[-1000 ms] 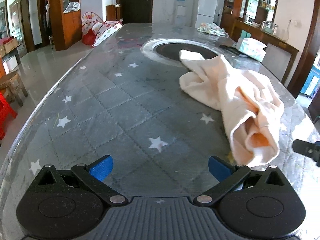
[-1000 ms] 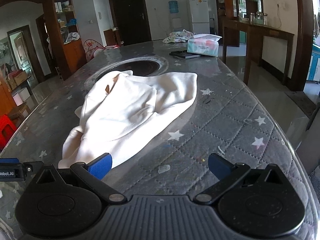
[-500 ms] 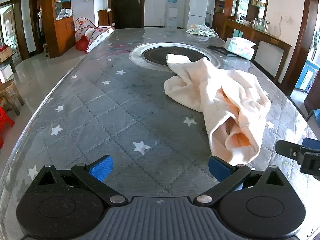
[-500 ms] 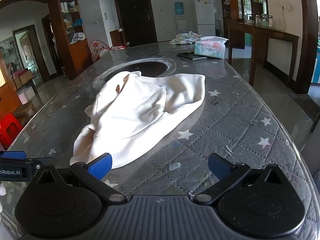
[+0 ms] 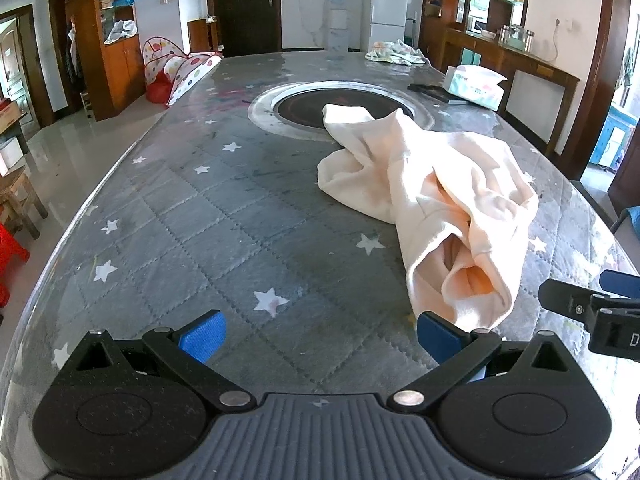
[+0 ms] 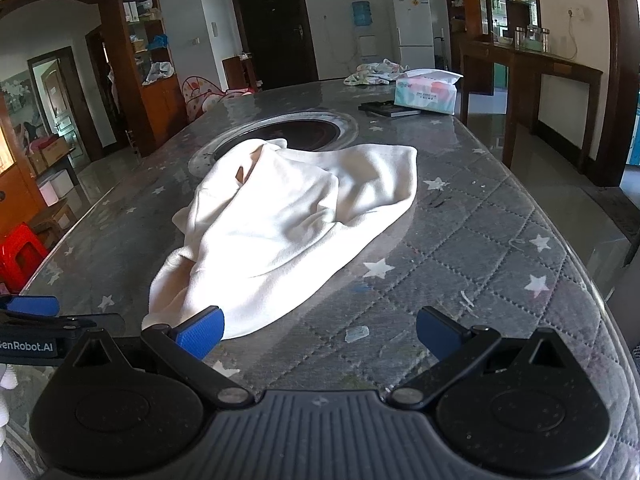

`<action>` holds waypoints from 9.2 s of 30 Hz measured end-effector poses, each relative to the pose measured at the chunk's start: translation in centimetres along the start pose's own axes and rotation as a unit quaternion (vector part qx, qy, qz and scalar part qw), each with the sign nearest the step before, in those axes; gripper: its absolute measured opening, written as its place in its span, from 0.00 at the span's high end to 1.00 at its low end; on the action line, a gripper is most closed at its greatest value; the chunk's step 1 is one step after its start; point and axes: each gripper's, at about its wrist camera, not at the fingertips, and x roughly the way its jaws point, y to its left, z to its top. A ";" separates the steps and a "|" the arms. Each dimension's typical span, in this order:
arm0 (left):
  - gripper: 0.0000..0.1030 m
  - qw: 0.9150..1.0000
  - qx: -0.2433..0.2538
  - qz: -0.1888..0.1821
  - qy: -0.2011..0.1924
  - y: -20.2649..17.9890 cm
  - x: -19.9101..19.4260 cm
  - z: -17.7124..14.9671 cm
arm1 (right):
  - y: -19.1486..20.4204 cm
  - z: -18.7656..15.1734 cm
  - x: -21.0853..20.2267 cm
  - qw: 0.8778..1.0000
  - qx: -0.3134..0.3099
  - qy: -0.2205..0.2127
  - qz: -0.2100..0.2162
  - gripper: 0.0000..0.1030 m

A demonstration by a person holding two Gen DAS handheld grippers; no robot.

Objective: Fold clothes

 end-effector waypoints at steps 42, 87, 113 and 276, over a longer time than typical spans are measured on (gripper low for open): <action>0.00 1.000 0.022 0.012 -0.001 -0.9 2.9 4.7 | 1.3 3.0 3.0 0.999 -0.035 0.007 0.017 0.00; 0.31 0.995 0.067 -0.063 -0.038 -4.0 7.2 13.1 | 3.4 6.8 5.7 0.995 -0.059 0.011 0.086 0.38; 0.98 0.994 0.040 -0.090 -0.049 -1.4 5.5 11.8 | 2.4 5.8 4.2 0.995 -0.079 0.000 0.059 0.96; 0.96 0.984 0.083 -0.131 -0.084 3.9 6.4 8.4 | -4.4 2.5 -0.2 0.995 -0.095 0.031 0.010 0.41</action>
